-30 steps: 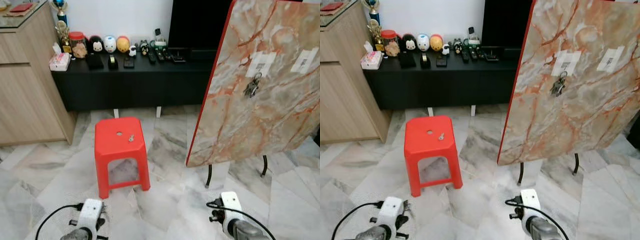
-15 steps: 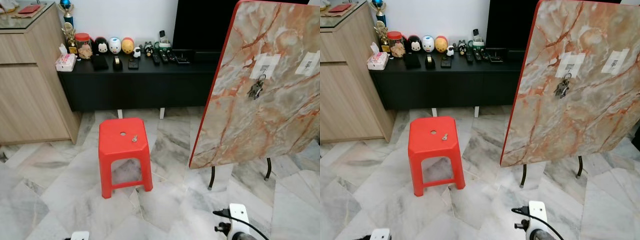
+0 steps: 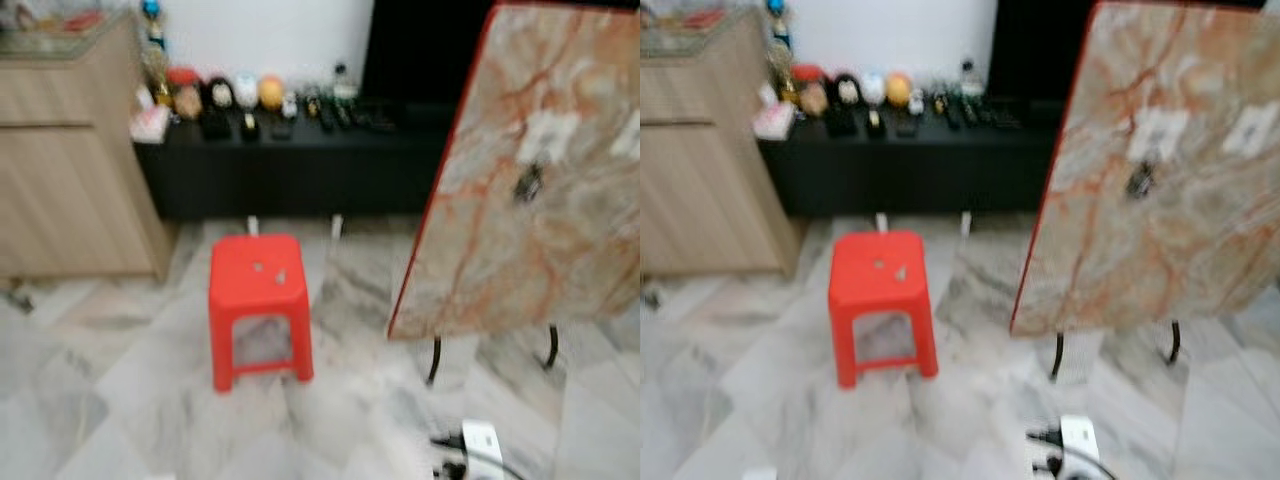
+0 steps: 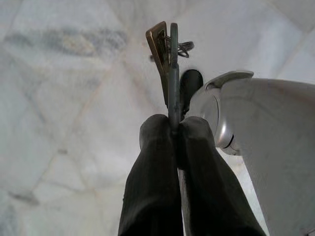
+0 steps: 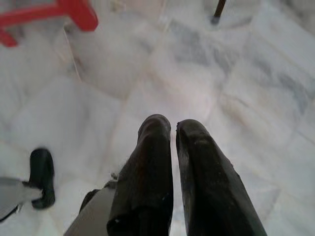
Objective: Hang keys on a hook
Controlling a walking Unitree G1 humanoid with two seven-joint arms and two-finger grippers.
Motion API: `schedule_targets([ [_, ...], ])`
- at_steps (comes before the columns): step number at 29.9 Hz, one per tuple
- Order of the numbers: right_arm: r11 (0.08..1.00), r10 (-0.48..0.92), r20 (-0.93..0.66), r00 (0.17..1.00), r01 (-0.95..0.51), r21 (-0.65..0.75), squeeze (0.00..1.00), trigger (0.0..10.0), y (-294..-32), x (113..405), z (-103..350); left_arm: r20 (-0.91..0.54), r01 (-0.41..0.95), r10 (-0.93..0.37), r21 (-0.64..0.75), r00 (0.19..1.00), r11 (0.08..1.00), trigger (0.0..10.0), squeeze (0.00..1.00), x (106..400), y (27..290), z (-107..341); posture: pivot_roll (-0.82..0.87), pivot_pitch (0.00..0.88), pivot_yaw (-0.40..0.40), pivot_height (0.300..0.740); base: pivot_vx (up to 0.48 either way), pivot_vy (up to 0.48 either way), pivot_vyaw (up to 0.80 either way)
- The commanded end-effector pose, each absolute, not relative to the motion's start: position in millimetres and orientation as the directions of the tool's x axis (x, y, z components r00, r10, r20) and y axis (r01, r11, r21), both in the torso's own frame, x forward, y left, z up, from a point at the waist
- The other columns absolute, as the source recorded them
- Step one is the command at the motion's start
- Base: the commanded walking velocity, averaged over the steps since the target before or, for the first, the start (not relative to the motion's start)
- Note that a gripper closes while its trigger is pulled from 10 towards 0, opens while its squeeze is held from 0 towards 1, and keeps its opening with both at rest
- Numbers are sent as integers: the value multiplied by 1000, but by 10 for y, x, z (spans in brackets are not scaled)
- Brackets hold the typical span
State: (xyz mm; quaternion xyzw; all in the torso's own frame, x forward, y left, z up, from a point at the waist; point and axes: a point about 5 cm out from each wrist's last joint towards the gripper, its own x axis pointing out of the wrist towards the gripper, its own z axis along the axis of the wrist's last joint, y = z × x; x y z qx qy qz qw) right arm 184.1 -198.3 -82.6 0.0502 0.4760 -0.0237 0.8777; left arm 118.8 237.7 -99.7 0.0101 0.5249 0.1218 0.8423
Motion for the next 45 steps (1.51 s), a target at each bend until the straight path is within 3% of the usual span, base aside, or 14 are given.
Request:
schedule_targets([
  [1,992,-16,-839,544,114,55,0,10000,-2057,1801,-832,-888,-207,196,117,415,971,10000,0,1175,2313,-1017,64,0,-89,740,0,-352,0],
  [21,997,7,-847,532,62,46,0,10000,-2070,1738,-856,-886,-245,209,113,413,963,10000,0,1174,2415,-994,78,0,-101,740,0,-371,77],
  [34,992,-1,-845,535,111,68,0,10000,-2155,1726,-844,-887,-254,214,114,409,960,10000,0,1157,2382,-1007,85,0,-103,740,0,-373,185],
  [45,991,26,-844,536,95,91,0,10000,-1938,1756,-870,-886,-250,212,114,411,961,10000,0,1151,2375,-1010,79,0,-103,740,22,-380,0],
])
